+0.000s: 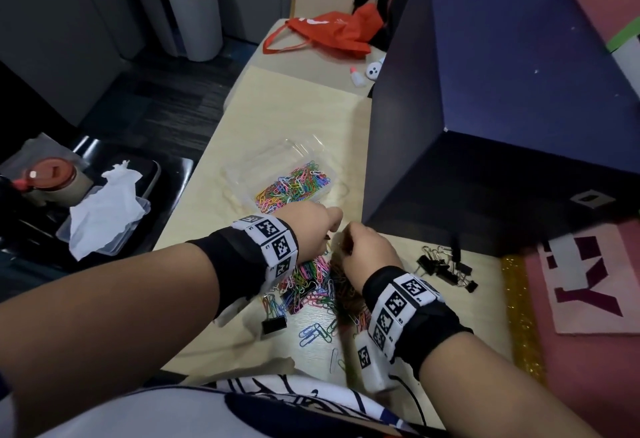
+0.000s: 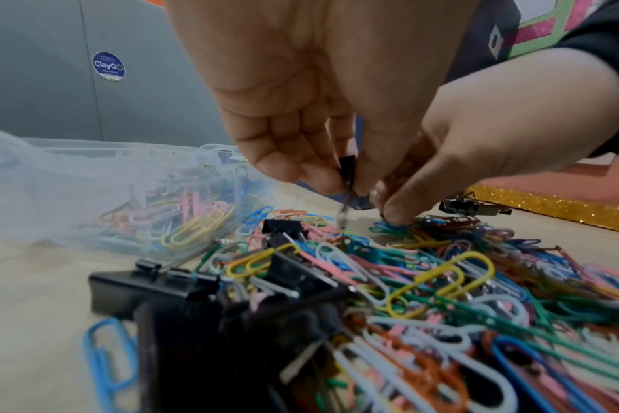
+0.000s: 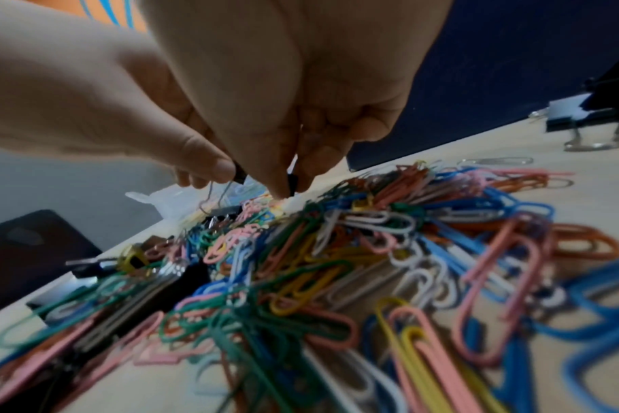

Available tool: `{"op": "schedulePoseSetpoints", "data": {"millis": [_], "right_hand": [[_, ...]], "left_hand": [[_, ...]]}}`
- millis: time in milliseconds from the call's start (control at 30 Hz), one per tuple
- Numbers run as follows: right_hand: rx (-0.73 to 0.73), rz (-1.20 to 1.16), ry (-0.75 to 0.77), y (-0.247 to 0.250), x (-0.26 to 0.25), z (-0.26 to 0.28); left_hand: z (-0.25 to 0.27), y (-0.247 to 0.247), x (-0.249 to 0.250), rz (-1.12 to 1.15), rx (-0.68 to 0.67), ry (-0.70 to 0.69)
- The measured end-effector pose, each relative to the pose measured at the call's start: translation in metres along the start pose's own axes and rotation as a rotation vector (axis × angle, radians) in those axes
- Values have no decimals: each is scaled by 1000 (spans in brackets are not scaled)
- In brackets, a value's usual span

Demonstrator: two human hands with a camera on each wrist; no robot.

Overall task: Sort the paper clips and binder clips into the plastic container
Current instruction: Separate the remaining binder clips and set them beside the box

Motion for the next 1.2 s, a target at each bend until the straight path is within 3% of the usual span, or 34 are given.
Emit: {"op": "schedulePoseSetpoints", "data": {"millis": [233, 400, 500, 567, 633, 700, 800, 867, 1033, 1100, 1200], "right_hand": [[119, -109, -186, 17, 50, 17], [172, -177, -305, 29, 88, 34], [312, -226, -405, 44, 108, 50], [390, -197, -441, 49, 114, 61], [430, -158, -448, 52, 115, 68], [348, -160, -461, 45, 115, 71], [21, -82, -484, 24, 110, 68], [-199, -31, -416, 13, 95, 70], [-706, 411, -247, -15, 62, 84], [-731, 457, -207, -23, 51, 82], [-613, 365, -181, -19, 34, 76]], "left_hand": [[-5, 7, 26, -30, 25, -69], [-9, 9, 62, 164, 81, -103], [-14, 11, 85, 318, 119, -138], [-17, 8, 94, 412, 88, -162], [-20, 3, 97, 368, 56, -167], [-22, -3, 91, 279, 23, -145], [-19, -10, 70, 156, 36, -93], [-16, -9, 53, 72, 88, -31], [-9, -9, 11, -41, 70, 183], [-6, -15, 0, -53, 40, 218], [-2, -24, 5, -68, 12, 149]]}}
Point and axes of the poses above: each hand's wrist, its own z-axis away from the middle knuckle, its own y-axis out of the back of the hand, x = y × z, the point moved 7 cm from there along -z, towards the middle knuckle, and after that the axes turned 4 degrees about y, right-handed, at the moved point
